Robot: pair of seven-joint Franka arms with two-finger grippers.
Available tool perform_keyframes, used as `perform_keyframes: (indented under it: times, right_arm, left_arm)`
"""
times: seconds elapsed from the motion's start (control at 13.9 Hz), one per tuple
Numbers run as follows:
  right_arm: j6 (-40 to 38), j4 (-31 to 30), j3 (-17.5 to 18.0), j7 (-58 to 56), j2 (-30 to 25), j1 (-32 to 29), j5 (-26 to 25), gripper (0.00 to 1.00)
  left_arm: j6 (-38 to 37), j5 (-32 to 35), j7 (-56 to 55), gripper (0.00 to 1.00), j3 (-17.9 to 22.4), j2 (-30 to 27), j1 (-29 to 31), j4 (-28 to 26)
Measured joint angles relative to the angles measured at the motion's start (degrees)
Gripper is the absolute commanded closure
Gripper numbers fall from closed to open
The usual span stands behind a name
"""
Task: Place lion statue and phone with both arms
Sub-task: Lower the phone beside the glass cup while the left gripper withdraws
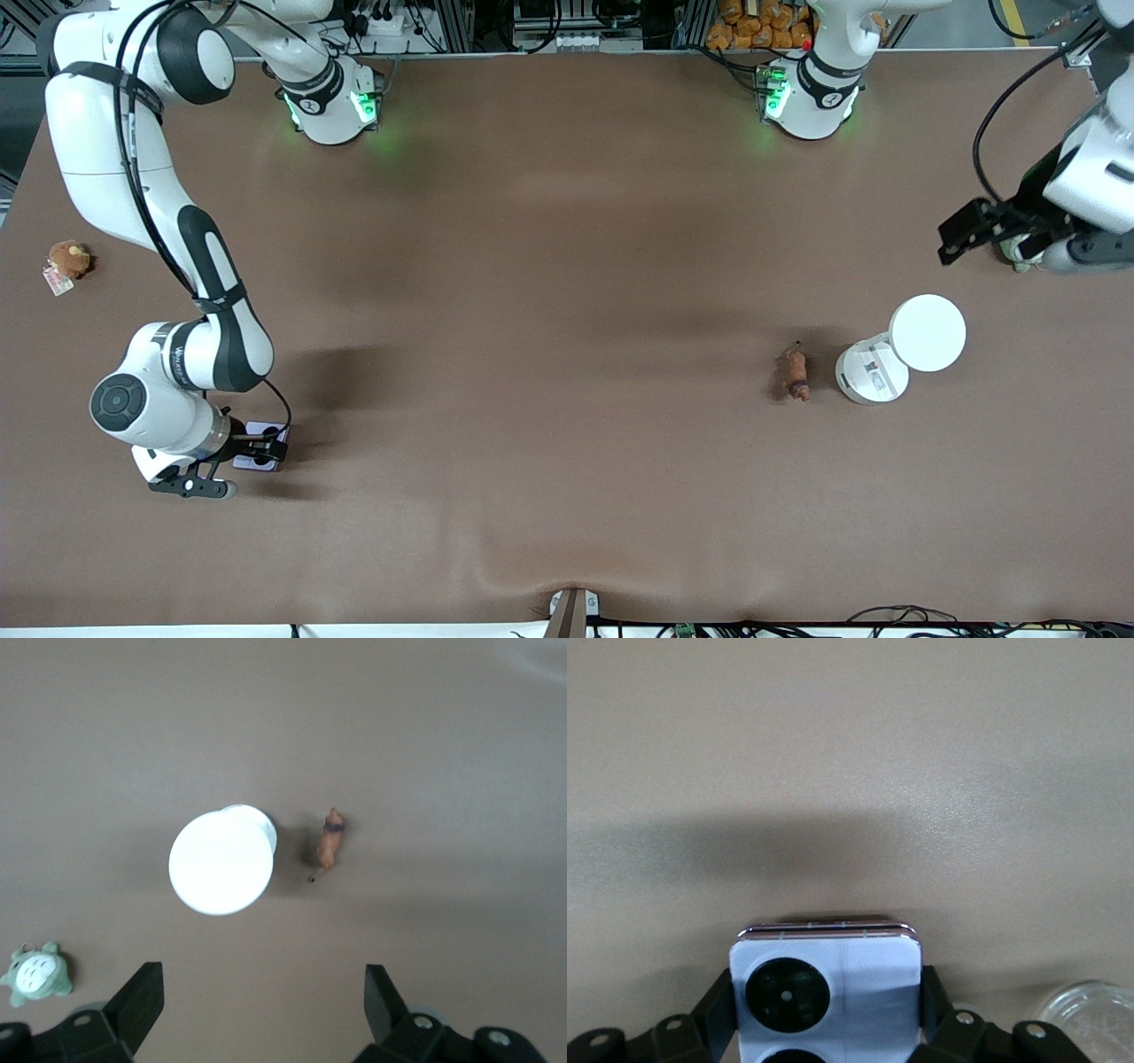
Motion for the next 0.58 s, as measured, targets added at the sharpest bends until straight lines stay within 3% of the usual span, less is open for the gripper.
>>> perform_keyframes:
  times: [0.36, 0.58]
  right_arm:
    - [0.9, 0.0, 0.0, 0.0, 0.1, 0.0, -0.2, 0.00]
    - [1.1, 0.0, 0.0, 0.0, 0.1, 0.0, -0.2, 0.00]
  left_arm:
    - [-9.4, 0.0, 3.0, 0.00, -0.7, -3.6, 1.2, 2.2]
    - [-9.9, 0.0, 7.9, 0.00, -0.2, -4.0, 1.9, 2.5]
